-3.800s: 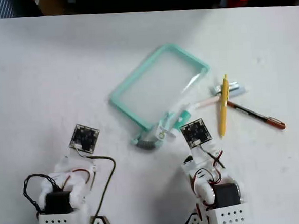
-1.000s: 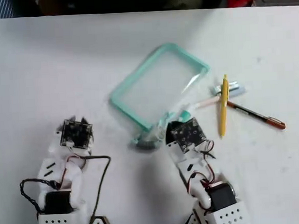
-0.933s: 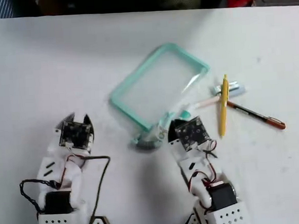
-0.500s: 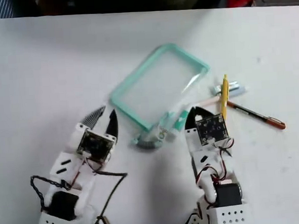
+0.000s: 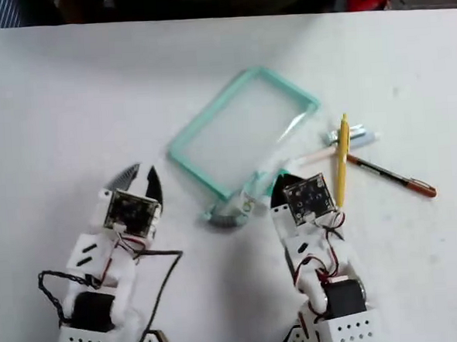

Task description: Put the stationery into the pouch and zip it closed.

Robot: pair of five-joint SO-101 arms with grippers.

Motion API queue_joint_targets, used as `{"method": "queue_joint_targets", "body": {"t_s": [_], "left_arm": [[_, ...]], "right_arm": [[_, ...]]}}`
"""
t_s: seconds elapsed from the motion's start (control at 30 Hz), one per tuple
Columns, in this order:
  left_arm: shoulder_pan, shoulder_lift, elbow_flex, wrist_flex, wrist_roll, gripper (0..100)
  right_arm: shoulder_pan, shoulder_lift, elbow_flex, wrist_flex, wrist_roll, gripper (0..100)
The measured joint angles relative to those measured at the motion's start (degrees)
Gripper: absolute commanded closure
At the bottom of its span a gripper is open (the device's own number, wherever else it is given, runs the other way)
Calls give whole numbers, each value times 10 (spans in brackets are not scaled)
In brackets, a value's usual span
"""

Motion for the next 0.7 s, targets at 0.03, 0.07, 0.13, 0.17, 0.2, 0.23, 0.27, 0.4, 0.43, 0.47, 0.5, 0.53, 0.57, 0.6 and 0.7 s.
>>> {"method": "queue_joint_targets", "body": {"t_s": [0.03,0.07,0.13,0.17,0.2,0.23,0.27,0.4,0.43,0.47,0.5,0.53,0.57,0.6,0.7], "left_arm": [[-5,0,0,1,0,909],[-11,0,0,1,0,909],[-14,0,0,4,0,909],[-14,0,0,11,0,909],[-14,0,0,19,0,909],[-14,0,-4,29,0,908],[-14,0,-14,45,1,907],[-14,0,-97,120,33,907],[-15,-1,-109,126,37,907],[-15,1,-116,126,39,906],[-15,18,-123,125,40,906],[-15,39,-127,124,41,907],[-15,68,-130,119,41,909],[-15,95,-136,109,41,909],[-14,207,-178,78,33,910]], "right_arm": [[1,0,0,0,0,972],[1,0,0,0,0,959],[-3,0,0,0,9,922],[-4,0,0,0,25,903],[-5,0,0,7,45,888],[-8,0,0,17,63,875],[-11,0,0,28,80,866],[-32,0,0,55,103,865],[-38,0,0,59,105,865],[-41,0,0,62,105,865],[-43,0,0,65,105,865],[-44,0,0,66,105,865],[-45,0,0,68,105,865],[-45,0,0,68,105,865],[-45,0,0,68,105,865]]}}
